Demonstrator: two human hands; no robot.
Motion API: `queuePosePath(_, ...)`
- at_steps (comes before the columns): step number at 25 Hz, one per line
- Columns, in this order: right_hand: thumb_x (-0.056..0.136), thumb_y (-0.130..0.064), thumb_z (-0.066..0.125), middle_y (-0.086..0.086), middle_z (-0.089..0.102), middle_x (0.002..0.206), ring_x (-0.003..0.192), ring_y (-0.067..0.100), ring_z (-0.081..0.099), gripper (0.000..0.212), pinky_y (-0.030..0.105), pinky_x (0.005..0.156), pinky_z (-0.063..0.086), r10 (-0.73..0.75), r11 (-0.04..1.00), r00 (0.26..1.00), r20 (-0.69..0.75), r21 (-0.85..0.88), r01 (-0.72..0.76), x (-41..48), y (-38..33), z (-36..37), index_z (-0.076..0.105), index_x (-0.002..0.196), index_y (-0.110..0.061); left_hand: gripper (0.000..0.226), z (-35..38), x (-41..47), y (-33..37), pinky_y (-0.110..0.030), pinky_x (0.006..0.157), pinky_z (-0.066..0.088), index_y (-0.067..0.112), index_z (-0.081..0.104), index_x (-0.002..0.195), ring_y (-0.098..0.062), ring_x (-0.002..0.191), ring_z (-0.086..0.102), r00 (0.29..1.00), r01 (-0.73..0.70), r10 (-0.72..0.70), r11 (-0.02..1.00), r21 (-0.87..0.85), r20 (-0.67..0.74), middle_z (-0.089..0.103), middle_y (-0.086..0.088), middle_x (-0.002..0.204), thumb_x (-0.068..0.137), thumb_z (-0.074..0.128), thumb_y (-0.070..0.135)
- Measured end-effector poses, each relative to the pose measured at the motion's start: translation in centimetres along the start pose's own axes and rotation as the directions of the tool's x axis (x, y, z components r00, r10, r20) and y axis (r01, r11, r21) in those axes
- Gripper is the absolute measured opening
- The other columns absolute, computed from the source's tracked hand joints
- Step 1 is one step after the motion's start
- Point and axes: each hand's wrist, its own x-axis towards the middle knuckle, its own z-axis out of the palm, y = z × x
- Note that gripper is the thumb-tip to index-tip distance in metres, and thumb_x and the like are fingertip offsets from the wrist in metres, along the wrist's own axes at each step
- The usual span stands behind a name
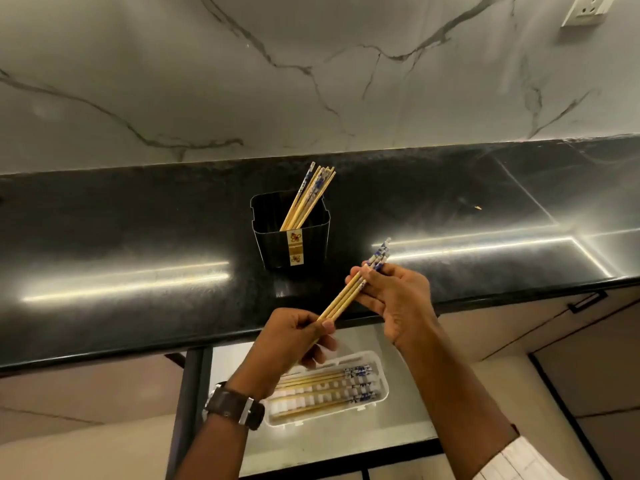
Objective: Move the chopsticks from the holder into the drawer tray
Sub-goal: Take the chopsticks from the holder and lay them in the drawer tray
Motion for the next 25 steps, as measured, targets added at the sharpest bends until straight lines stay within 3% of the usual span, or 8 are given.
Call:
queuePosePath(2,0.099,0.003,0.061,0.02,0.078,0.094,0.085,0.032,0.078,0.007,0.042,0.074,0.065,0.114,0.982,0.978,-0.173,0.168,-0.085,0.4,1.7,-1.1,0.066,0.105,0.005,0.014,-0.7,-1.2,-2.4,-0.035,0.067,0.063,0.009,0.076,0.097,-0.023,0.068,0.073,0.988,0.031,-0.029,0.999,0.016,-0.149,0.08,-0.008,0.081,0.098,0.066,0.019)
queuePosePath(4,0.101,0.006,0.058,0.025,0.072,0.108,0.097,0.037,0.073,0.007,0.046,0.083,0.058,0.26,0.939,0.93,-0.262,0.293,-0.18,-0.1,4.5,-2.3,0.062,0.105,0.01,0.012,-0.1,-2.7,-5.1,-0.039,0.074,0.066,0.005,0.076,0.1,-0.034,0.08,0.076,0.919,0.056,-0.139,0.972,-0.227,-0.369,0.08,-0.013,0.085,0.095,0.069,0.013)
queuePosePath(6,0.1,0.007,0.059,0.03,0.068,0.12,0.107,0.04,0.07,0.02,0.048,0.087,0.057,0.401,0.889,0.861,-0.313,0.36,-0.284,-1.3,7.9,-3.4,0.058,0.119,0.013,0.019,2.1,-3.9,-7.2,-0.043,0.08,0.065,-0.004,0.073,0.108,-0.039,0.091,0.076,0.847,0.02,-0.326,0.81,-0.586,-0.421,0.079,-0.022,0.098,0.092,0.072,0.006)
queuePosePath(8,0.099,0.007,0.061,0.033,0.066,0.125,0.112,0.041,0.069,0.032,0.049,0.091,0.057,0.504,0.848,0.791,-0.346,0.37,-0.379,-2.3,10.9,-3.9,0.055,0.13,0.013,0.026,4.7,-4.0,-8.5,-0.047,0.086,0.063,-0.008,0.068,0.114,-0.039,0.098,0.074,0.806,-0.019,-0.452,0.626,-0.78,-0.382,0.076,-0.024,0.106,0.091,0.072,0.004)
queuePosePath(13,0.097,0.009,0.063,0.029,0.068,0.1,0.081,0.036,0.07,0.034,0.046,0.083,0.06,0.572,0.82,0.721,-0.391,0.291,-0.493,-2.0,14.8,-4.1,0.056,0.129,0.012,0.012,6.7,-1.2,-10.0,-0.048,0.087,0.062,0.002,0.07,0.103,-0.038,0.098,0.075,0.629,-0.065,-0.648,0.507,-0.86,-0.43,0.076,-0.021,0.106,0.097,0.067,0.012)
queuePosePath(17,0.105,0.004,0.051,0.03,0.062,0.135,0.124,0.04,0.064,0.037,0.049,0.103,0.053,0.617,0.784,0.696,-0.367,0.211,-0.584,0.2,15.5,-4.4,0.05,0.141,0.011,0.026,7.0,0.8,-11.9,-0.045,0.078,0.063,-0.007,0.065,0.116,-0.032,0.081,0.073,0.487,-0.045,-0.783,0.421,-0.906,-0.388,0.073,-0.024,0.11,0.094,0.07,0.007)
queuePosePath(21,0.108,-0.001,0.045,0.03,0.062,0.136,0.118,0.042,0.066,0.035,0.041,0.057,0.063,0.623,0.768,0.671,-0.403,0.151,-0.623,1.8,17.2,-4.6,0.048,0.142,0.01,0.028,7.4,2.1,-13.1,-0.042,0.073,0.063,-0.007,0.063,0.117,-0.034,0.083,0.072,0.4,-0.084,-0.846,0.349,-0.933,-0.352,0.071,-0.025,0.112,0.092,0.069,0.004)
queuePosePath(25,0.105,0.004,0.047,0.029,0.063,0.135,0.122,0.043,0.065,0.038,0.051,0.083,0.058,0.597,0.772,0.676,-0.432,0.082,-0.63,3.1,18.4,-4.8,0.051,0.143,0.001,0.024,7.5,3.0,-13.6,-0.042,0.071,0.061,-0.008,0.061,0.112,-0.034,0.083,0.07,0.388,-0.073,-0.865,0.317,-0.946,-0.32,0.069,-0.025,0.104,0.09,0.068,-0.001)
